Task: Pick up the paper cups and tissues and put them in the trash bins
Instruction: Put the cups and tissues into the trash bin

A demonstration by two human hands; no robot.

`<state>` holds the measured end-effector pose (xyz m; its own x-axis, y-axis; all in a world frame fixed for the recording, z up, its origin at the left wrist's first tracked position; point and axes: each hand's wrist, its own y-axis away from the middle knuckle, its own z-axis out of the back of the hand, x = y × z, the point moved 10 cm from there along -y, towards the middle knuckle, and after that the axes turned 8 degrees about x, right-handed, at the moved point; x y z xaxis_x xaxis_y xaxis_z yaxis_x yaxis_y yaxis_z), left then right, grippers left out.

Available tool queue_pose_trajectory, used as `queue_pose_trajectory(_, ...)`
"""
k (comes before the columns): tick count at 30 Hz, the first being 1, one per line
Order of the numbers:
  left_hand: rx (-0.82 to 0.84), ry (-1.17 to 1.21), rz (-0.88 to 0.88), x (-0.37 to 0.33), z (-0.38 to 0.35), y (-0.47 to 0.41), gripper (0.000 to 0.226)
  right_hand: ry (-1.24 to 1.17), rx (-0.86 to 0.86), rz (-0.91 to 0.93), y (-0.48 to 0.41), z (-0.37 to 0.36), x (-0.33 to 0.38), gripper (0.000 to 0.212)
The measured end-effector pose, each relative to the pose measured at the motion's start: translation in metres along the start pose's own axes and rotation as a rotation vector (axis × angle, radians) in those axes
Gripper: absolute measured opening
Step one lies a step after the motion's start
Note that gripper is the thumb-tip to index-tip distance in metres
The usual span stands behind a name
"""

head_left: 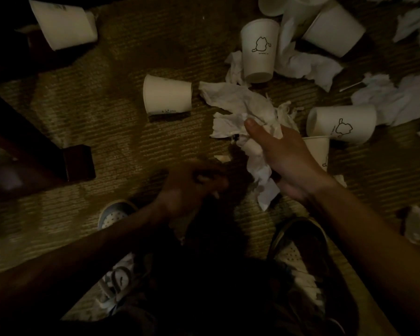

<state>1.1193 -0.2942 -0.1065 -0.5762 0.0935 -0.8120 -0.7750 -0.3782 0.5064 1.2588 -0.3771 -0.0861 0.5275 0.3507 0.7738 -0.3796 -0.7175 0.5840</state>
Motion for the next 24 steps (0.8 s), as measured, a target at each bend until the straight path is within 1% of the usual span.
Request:
queue_pose_trajectory(1,-0.053,0.111,0.007,-0.007,0.012,-0.001,0.016,-0.002,-0.031,0.006,0.001,0.0,0.002,0.032)
queue_pose_trajectory(2,-0.092,0.202,-0.027,-0.019,0.023,-0.002,0.018,-0.004,-0.058,0.012,0.002,0.0,0.004,0.035)
queue_pose_trajectory(4,-0.136,0.352,-0.143,-0.052,0.036,0.001,0.023,-0.036,-0.066,0.025,0.003,-0.008,0.01,0.04)
queue_pose_trajectory(6,-0.179,0.341,-0.276,-0.083,0.04,0.006,0.026,-0.107,0.002,-0.011,0.002,-0.024,0.015,0.048)
queue_pose_trajectory(8,-0.236,0.256,-0.344,-0.1,0.04,0.009,0.032,-0.201,0.104,-0.106,0.0,-0.042,0.017,0.059)
queue_pose_trajectory(9,-0.263,0.284,-0.345,-0.1,0.042,0.008,0.037,-0.24,0.14,-0.144,0.0,-0.049,0.018,0.061)
queue_pose_trajectory(10,-0.27,0.384,-0.332,-0.097,0.044,0.006,0.042,-0.261,0.158,-0.166,-0.002,-0.052,0.02,0.063)
queue_pose_trajectory(11,-0.275,0.461,-0.324,-0.094,0.047,0.004,0.043,-0.27,0.164,-0.176,-0.003,-0.054,0.023,0.063)
queue_pose_trajectory(12,-0.287,0.479,-0.329,-0.093,0.049,0.004,0.039,-0.268,0.17,-0.178,-0.003,-0.056,0.025,0.063)
queue_pose_trajectory(15,-0.307,0.251,-0.394,-0.102,0.053,0.006,0.017,-0.264,0.197,-0.177,-0.004,-0.063,0.029,0.06)
queue_pose_trajectory(17,-0.299,0.19,-0.409,-0.104,0.056,0.008,0.012,-0.203,0.197,-0.157,-0.007,-0.066,0.032,0.056)
queue_pose_trajectory(19,-0.333,0.03,-0.424,-0.106,0.065,0.009,0.009,-0.089,0.188,-0.134,-0.015,-0.07,0.032,0.056)
queue_pose_trajectory(21,-0.364,-0.179,-0.483,-0.112,0.071,0.014,0.014,-0.031,0.143,-0.139,-0.024,-0.073,0.033,0.046)
queue_pose_trajectory(22,-0.345,-0.236,-0.508,-0.115,0.072,0.014,0.019,-0.028,0.126,-0.149,-0.028,-0.074,0.032,0.041)
queue_pose_trajectory(23,-0.308,-0.24,-0.477,-0.112,0.075,0.012,0.025,-0.038,0.126,-0.166,-0.031,-0.077,0.033,0.038)
queue_pose_trajectory(24,-0.264,-0.189,-0.397,-0.106,0.079,0.007,0.029,-0.047,0.141,-0.182,-0.035,-0.081,0.033,0.04)
